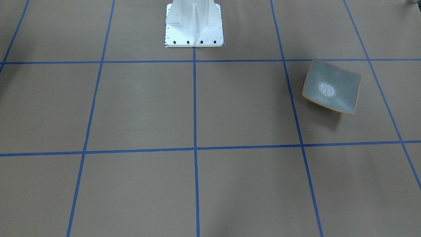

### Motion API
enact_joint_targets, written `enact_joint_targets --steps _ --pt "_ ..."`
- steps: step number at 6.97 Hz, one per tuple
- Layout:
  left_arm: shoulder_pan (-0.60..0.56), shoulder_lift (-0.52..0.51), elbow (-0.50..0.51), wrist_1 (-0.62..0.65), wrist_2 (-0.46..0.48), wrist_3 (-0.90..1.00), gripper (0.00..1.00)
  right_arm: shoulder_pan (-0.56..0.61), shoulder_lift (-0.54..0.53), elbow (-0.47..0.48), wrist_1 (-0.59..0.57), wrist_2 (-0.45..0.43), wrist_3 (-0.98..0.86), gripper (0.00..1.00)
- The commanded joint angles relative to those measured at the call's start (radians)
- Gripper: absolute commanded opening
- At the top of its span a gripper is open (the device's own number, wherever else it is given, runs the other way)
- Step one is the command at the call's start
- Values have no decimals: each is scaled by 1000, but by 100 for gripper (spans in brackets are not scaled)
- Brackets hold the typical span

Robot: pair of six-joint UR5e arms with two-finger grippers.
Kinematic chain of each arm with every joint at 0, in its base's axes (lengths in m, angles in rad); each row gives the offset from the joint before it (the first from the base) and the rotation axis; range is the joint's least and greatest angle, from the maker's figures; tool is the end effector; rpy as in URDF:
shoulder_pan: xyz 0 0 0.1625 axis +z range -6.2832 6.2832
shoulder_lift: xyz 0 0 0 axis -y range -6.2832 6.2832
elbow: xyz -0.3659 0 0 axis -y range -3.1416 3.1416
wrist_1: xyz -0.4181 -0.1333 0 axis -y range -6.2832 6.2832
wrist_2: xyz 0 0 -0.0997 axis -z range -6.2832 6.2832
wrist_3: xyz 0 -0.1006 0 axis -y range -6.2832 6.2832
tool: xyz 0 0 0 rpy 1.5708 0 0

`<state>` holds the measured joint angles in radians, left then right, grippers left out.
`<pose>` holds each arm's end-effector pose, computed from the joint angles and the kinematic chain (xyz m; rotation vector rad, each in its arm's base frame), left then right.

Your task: Transfer all bananas from basket to plate

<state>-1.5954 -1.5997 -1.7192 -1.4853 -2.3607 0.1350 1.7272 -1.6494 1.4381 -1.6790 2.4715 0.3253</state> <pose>-0.0748 -0.5262 0.5159 0.1498 0.7805 0.1408 0.1247 -0.4411 0.7056 -0.3774 -0.8776 0.5889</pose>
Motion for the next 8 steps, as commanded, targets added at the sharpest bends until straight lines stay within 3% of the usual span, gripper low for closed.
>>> enact_joint_targets --steps 1,3,8 --pt "0 1 -37 3 0 -28 100 0 14 -56 7 23 6 100" --pt "0 3 -36 2 0 -28 100 0 48 -146 8 77 6 100" --pt "0 1 -39 0 0 -28 100 0 49 -185 7 99 6 100"
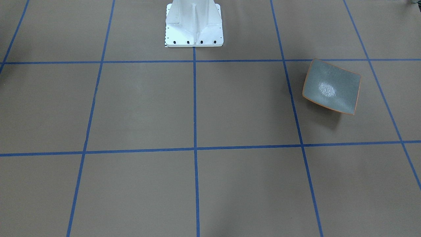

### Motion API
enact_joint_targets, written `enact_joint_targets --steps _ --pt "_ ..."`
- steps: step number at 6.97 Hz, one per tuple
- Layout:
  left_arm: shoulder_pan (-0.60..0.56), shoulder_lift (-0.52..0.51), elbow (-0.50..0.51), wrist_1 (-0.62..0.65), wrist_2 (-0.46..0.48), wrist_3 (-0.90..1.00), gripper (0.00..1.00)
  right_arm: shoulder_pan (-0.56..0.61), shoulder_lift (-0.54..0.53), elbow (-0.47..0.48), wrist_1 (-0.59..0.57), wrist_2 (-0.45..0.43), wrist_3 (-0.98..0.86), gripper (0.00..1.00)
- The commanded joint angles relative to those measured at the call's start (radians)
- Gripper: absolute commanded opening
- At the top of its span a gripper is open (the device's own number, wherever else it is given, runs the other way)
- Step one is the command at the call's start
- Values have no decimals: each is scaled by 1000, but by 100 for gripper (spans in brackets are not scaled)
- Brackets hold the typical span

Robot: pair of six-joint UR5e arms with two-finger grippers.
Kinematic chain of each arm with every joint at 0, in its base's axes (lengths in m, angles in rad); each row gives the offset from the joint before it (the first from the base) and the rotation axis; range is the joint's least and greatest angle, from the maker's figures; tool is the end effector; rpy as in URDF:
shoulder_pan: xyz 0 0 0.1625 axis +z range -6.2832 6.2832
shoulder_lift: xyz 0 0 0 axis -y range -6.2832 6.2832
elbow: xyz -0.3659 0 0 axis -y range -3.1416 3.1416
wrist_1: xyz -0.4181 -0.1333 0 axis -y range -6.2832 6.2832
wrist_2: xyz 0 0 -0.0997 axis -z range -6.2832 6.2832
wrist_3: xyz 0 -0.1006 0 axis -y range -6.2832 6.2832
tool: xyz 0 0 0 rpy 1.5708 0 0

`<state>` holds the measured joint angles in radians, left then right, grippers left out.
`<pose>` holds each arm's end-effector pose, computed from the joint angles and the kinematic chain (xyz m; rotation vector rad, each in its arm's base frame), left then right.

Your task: Transfer all bananas from basket to plate

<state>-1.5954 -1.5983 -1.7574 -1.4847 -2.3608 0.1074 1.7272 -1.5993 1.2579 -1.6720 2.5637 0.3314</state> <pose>-0.0748 -0.5249 0.4969 0.1732 0.7797 0.1289 0.1185 -0.4370 0.7606 -0.4982 -0.9543 0.6602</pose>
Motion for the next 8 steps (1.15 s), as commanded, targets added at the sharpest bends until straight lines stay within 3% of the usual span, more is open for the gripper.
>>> enact_joint_targets --steps 1,8 --pt "2 0 -1 0 0 0 100 0 -1 -6 -2 9 0 100" --pt "0 0 -2 0 0 0 100 -3 -14 -31 -3 84 -5 99"
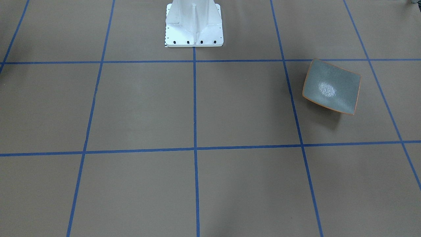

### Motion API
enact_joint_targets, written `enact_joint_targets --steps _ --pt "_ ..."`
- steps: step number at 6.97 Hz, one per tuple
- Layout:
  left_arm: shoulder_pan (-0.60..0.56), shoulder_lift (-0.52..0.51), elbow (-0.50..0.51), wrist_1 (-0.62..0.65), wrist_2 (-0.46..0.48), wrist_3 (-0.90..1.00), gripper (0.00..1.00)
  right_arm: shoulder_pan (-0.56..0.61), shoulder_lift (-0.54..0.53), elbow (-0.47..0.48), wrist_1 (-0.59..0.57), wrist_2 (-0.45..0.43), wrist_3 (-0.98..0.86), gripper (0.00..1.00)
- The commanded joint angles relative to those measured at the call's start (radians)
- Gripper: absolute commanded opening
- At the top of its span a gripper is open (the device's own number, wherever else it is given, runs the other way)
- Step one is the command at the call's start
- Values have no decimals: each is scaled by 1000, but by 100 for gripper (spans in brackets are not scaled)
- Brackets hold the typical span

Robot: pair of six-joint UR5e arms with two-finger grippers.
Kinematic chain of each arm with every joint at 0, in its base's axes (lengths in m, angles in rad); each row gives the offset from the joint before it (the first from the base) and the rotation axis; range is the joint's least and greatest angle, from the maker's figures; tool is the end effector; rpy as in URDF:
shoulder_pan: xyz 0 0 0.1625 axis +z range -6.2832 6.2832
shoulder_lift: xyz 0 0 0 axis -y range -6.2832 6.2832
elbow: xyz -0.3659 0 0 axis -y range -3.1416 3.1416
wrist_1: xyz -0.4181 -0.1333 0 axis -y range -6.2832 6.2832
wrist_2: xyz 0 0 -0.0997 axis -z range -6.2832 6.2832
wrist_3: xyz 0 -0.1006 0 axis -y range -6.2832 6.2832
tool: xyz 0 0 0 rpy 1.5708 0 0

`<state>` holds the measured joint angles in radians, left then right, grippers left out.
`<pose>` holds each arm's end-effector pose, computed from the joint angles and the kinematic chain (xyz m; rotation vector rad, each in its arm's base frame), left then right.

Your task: Transfer all bananas from basket to plate

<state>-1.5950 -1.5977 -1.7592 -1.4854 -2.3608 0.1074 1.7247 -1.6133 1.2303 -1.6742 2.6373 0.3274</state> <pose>-0.0746 -0.5247 0.4962 0.1748 0.7796 0.1300 0.1118 -0.4256 0.7739 -0.5383 -1.0223 0.6867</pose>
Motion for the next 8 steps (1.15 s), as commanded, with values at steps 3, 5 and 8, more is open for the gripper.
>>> enact_joint_targets --steps 3,5,8 --pt "1 -1 -8 1 -2 -2 100 -4 0 -24 -1 48 -1 100" --pt "0 -1 -9 1 -2 0 100 -11 0 -34 1 53 -2 99" --pt "0 1 -28 11 -27 -2 100 -14 12 -48 1 53 -1 85"
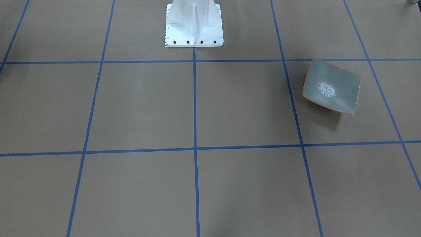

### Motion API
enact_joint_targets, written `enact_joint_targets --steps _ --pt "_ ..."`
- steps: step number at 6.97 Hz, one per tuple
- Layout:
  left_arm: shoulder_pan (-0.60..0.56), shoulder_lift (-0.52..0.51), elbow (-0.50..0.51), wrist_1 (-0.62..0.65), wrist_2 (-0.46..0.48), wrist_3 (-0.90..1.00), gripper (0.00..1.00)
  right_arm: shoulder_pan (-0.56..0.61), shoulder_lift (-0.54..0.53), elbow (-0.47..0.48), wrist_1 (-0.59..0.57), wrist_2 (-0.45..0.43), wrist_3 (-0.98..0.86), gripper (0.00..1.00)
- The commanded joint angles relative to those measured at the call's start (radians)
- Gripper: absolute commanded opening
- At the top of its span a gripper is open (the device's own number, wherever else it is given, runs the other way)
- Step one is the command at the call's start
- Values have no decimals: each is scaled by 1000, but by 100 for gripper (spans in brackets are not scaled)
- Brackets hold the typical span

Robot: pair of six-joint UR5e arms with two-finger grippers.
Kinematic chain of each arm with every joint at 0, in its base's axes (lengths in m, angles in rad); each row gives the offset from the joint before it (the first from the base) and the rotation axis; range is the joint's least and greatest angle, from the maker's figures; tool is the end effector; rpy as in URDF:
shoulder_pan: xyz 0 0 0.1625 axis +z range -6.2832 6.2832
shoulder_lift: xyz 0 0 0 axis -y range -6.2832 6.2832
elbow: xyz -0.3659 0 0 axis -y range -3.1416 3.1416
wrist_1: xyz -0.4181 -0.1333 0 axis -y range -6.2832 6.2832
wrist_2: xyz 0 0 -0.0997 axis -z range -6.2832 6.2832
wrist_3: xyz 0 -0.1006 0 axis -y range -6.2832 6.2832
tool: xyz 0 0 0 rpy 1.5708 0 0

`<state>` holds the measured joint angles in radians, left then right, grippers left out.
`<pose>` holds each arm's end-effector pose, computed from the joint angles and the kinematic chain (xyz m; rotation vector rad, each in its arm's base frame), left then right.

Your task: Transfer all bananas from basket to plate

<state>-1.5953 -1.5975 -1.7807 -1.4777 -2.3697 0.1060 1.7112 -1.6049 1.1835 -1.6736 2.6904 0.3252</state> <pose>-0.0741 -0.5233 0.4855 0.1876 0.7875 0.1343 0.1030 -0.4232 0.7871 -0.5780 -1.0659 0.7013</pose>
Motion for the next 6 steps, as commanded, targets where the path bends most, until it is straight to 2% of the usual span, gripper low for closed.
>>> enact_joint_targets --steps 1,2,3,6 --pt "0 1 -8 4 -19 -2 100 -1 3 -1 0 0 3 45" --pt "0 1 -6 4 -20 -8 100 -1 3 -1 0 -1 2 7" --pt "0 1 -6 4 -20 -8 100 -1 3 -1 0 0 5 0" --pt "0 1 -2 4 -20 -9 100 -1 -3 14 2 0 8 0"
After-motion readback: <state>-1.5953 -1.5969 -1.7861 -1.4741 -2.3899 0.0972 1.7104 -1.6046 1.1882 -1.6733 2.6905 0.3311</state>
